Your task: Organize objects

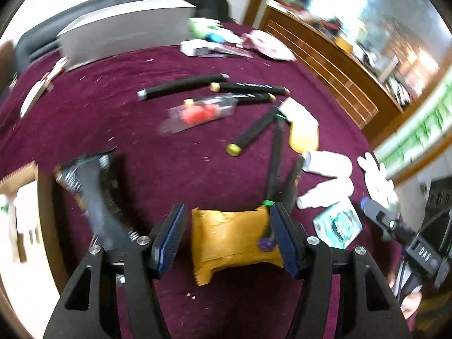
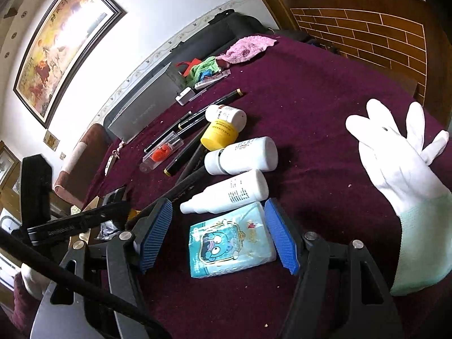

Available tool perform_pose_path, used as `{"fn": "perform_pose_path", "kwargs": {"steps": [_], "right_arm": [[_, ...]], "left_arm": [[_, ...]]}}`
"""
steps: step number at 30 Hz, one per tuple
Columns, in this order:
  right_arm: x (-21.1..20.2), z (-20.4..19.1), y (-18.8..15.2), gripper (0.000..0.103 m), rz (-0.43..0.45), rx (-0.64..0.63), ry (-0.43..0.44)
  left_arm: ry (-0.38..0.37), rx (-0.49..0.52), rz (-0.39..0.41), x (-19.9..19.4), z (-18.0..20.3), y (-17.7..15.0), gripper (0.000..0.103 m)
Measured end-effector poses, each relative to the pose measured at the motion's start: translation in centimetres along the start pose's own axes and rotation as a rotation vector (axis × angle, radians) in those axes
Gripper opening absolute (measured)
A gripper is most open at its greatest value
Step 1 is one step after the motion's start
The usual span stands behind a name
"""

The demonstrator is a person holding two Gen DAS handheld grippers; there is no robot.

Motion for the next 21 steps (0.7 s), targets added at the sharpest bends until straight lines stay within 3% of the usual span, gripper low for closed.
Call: {"fn": "perform_pose_path", "kwargs": {"steps": [6,9,16,18,21], "right_arm": [[0.2,0.1,-0.2,0.068,0.001,0.001,0.006],[0.1,0.2,-0.3,0.068,0.001,0.005,0.008],[0.3,0.5,-0.2,0.068,-0.003,0.019,0.021],[0.4,0.6,-0.2,0.068,-0.008,0.024,0.025],[0.3,0.7,-0.3,0.068,-0.009,0.034,0.032]], "left_arm": [[0.010,-0.092,-0.044,2.2,-1.5,-1.7,0.055],[-0.021,-0.097,-0.026,2.6,-0.5,-2.0,0.055],[-0.162,0.126,-0.146,2.5,5.9,-5.6,0.055],[-0.149,0.194,-0.139,1.9,6.9,-6.5,0.055],[-0.127,0.207,-0.108,1.4,7.0,-6.6,0.055]]}}
Point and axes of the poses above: each gripper's, at about its wrist camera, not at the fingertips, and x roughly the way its jaws point, z to its right, y to its top, the point moved 5 cm from there along x, roughly the way its jaws point
